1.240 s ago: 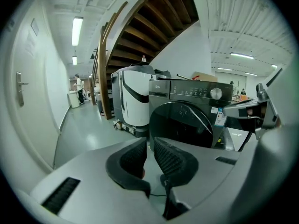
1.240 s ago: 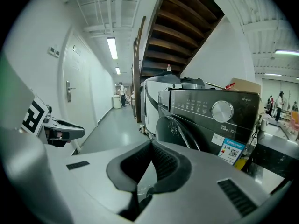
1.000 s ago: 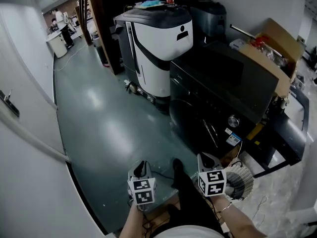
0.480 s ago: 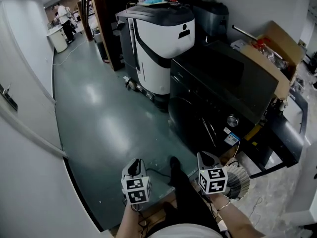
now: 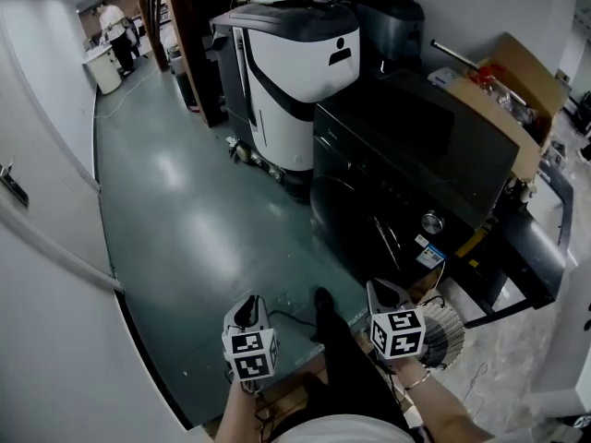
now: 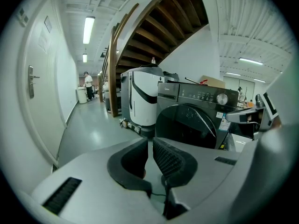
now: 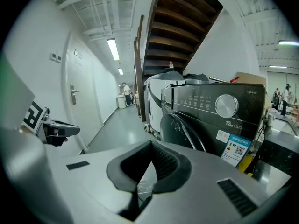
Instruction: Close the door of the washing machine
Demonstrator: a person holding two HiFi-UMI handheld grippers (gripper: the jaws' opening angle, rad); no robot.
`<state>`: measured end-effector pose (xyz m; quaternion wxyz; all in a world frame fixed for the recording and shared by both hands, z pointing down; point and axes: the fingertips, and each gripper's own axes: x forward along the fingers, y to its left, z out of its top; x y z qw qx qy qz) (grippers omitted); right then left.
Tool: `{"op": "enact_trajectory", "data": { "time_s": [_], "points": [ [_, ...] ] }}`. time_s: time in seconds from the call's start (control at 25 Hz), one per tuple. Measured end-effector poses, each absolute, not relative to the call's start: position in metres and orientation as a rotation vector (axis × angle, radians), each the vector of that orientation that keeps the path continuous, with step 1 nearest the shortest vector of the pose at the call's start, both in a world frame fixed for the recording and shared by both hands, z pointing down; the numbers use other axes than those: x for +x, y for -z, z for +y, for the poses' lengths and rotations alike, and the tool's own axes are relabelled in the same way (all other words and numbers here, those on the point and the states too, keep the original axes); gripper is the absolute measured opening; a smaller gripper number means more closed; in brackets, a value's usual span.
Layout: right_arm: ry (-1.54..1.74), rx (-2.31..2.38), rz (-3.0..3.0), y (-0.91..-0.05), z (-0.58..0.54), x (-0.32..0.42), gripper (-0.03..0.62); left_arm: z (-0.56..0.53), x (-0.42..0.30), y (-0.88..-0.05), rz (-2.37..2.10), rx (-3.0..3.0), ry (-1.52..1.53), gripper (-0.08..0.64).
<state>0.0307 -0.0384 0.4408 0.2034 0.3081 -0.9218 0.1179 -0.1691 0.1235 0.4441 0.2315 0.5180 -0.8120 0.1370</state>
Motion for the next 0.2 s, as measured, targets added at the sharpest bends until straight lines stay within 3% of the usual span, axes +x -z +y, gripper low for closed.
{"op": "enact_trajectory", "data": {
  "time_s": [0.2],
  "points": [
    [-0.333, 0.826, -2.582, -0.4414, -0.0425, 0.0234, 0.005, 0.1198, -0.1730, -0.4449, -2.229, 1.412, -0.378, 0.051]
  ]
}}
